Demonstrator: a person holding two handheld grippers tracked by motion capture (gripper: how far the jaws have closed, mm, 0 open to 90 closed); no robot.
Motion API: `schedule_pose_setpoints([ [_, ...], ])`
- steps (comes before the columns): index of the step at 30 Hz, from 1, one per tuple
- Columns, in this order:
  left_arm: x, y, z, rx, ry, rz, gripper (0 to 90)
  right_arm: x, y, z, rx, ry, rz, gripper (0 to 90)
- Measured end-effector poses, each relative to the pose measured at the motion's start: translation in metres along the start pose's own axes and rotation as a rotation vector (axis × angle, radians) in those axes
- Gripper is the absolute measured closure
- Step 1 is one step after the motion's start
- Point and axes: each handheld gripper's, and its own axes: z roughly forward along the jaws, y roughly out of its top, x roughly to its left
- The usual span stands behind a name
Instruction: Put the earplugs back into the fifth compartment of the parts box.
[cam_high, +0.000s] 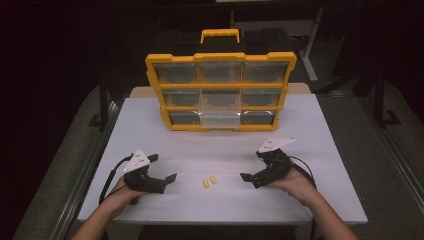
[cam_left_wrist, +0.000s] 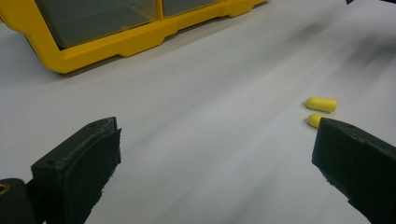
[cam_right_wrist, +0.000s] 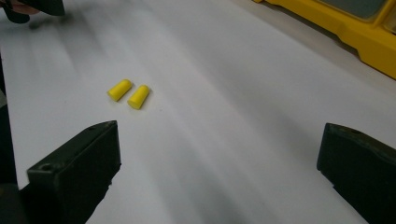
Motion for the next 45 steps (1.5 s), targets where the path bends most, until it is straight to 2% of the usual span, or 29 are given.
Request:
schedule_pose_setpoints([
  [8,-0.001,0.000,0.000,0.002,-0.013,-0.009,0.7,-0.001,0.009,0.003,-0.001,0.007,-0.007,0.0],
  [12,-0.001,0.001,0.001,0.010,-0.003,-0.018,0.8,-0.001,0.010,0.003,0.000,0.008,-0.008,0.0],
  [13,-0.001,0.001,0.001,0.009,-0.005,-0.018,6.8,-0.001,0.013,0.005,0.001,0.018,-0.007,0.0],
  [20,-0.002,0.001,0.001,0.005,-0.003,-0.018,6.8,0.001,0.017,0.007,0.005,0.029,-0.014,0.0],
  [26,-0.002,0.001,0.000,0.004,0.003,-0.017,2.1,0.002,0.023,0.012,0.008,0.036,-0.022,0.0],
  [34,-0.001,0.002,0.000,0.009,0.035,-0.019,0.0,0.005,0.031,0.021,0.019,0.048,-0.037,0.0],
  [45,-0.003,0.002,0.000,0.005,0.018,-0.018,0.0,0.009,0.040,0.028,0.026,0.062,-0.045,0.0],
])
